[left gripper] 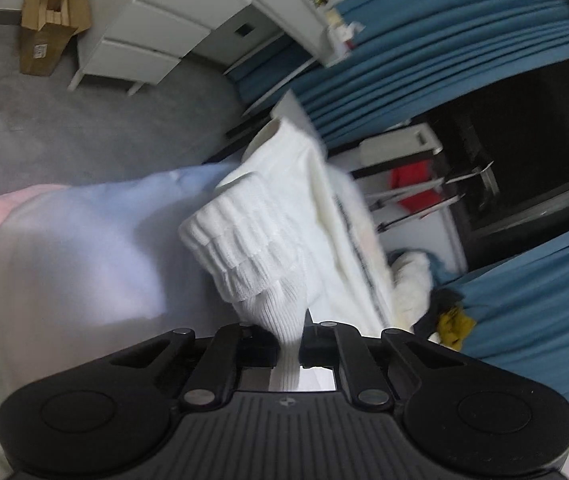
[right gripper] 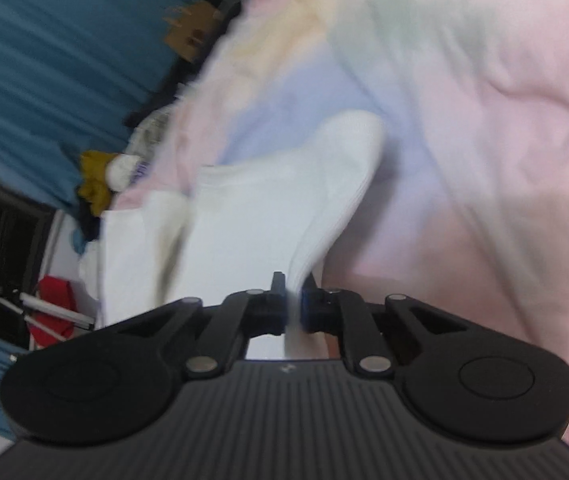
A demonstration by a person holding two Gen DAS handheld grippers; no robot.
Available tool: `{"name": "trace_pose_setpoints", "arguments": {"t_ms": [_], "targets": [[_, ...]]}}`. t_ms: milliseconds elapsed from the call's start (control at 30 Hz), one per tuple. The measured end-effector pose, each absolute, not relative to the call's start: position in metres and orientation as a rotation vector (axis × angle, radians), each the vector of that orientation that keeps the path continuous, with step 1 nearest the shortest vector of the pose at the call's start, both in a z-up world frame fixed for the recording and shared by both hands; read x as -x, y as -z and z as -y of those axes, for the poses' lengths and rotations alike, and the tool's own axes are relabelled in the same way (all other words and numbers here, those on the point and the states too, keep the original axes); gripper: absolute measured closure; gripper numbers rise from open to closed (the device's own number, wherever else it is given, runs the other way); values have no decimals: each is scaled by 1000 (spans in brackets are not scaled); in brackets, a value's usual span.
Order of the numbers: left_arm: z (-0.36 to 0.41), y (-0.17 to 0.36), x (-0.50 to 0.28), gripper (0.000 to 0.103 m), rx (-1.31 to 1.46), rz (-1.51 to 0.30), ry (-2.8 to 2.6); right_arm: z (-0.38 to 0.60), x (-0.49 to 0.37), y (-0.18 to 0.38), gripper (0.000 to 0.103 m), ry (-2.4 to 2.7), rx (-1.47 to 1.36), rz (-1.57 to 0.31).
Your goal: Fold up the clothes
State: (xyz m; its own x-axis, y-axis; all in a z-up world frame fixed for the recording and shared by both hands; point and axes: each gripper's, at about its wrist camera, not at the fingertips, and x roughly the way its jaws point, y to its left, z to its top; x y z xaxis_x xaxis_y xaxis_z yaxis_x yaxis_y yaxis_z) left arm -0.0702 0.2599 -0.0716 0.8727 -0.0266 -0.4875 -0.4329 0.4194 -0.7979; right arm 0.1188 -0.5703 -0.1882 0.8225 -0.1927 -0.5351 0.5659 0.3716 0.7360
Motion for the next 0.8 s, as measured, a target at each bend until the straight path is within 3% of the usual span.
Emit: {"name": "trace_pose_setpoints", "arguments": {"t_ms": [133,400,567,800], "targets": [[-258,63,83,96,1126,-400,-244,559,-96,156,97,490,-1080,-211],[-266,37,98,96,1133,-348,-226,553,-74,110,97,458,-983,-119],[-287,14,53,96,1125,-428,-225,557,-118,81,97,447,-932,-154],[-323,-7,-86,96,1126,-502,-230,538,-257,39,97,436,-776,-201]]}}
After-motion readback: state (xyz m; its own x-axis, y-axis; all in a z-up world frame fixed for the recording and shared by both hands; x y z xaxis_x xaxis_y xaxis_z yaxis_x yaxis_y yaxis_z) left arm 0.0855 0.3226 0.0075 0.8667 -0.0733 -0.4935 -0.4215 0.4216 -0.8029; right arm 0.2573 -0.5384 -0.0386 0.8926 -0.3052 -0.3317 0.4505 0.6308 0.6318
